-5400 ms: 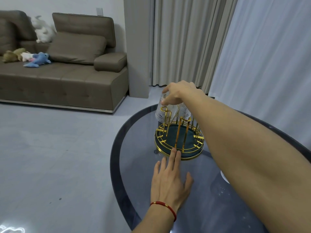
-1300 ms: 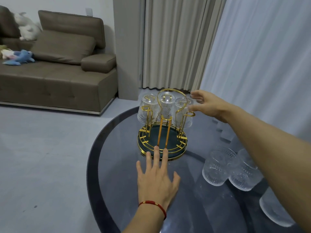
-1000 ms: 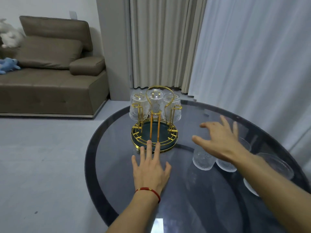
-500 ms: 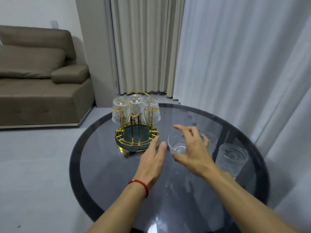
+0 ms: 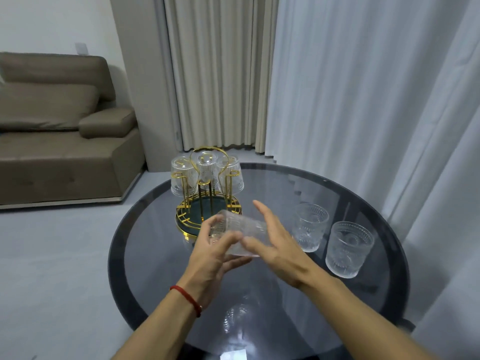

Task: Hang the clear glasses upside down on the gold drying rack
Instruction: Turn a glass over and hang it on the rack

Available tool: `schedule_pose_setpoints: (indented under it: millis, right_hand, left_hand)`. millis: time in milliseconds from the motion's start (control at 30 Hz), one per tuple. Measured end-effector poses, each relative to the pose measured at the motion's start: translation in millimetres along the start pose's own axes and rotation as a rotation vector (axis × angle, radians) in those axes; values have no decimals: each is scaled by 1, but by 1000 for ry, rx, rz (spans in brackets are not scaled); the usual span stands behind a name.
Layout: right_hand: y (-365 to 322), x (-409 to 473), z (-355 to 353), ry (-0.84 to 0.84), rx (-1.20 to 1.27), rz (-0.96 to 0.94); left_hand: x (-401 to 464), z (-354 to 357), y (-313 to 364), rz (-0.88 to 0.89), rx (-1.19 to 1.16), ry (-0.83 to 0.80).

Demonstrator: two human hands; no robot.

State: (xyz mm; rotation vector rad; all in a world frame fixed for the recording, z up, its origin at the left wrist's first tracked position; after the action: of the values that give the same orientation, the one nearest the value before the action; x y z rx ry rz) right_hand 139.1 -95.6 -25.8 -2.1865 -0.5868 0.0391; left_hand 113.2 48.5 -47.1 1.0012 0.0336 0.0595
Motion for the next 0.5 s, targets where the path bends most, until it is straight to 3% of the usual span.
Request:
schedule_pose_setpoints:
  millis: [100, 233, 300, 400, 433, 500]
  right_hand:
    - [10, 0, 12, -92, 395, 126]
    - [14, 7, 10, 33, 516, 113]
    - [22, 7, 2, 157, 428, 137]
    - [31, 4, -16, 316, 231, 152]
    - [32, 3, -22, 336, 187, 127]
    - [26, 2, -32, 344, 122, 59]
  left_hand:
    - [4, -5, 2, -14, -88, -56]
    - [14, -18, -2, 19, 33, -66]
    - [17, -34, -3, 79, 304, 18]
    - [25, -73, 2, 276, 1044, 264]
    - [28, -82, -1, 283, 1284, 292]
    - [38, -94, -11, 236, 1515, 255]
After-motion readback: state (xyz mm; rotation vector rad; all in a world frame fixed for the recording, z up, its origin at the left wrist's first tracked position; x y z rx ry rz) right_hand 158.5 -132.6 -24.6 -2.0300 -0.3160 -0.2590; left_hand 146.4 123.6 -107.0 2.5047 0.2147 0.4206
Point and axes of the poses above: each hand's wrist, its own x-axis towards the middle knuckle, its own z-axis out of the palm, y = z × x, the point moved 6 cm from there along x, towards the middle knuckle, and after that the axes turned 9 degrees about -x, right-handed, at the moved point
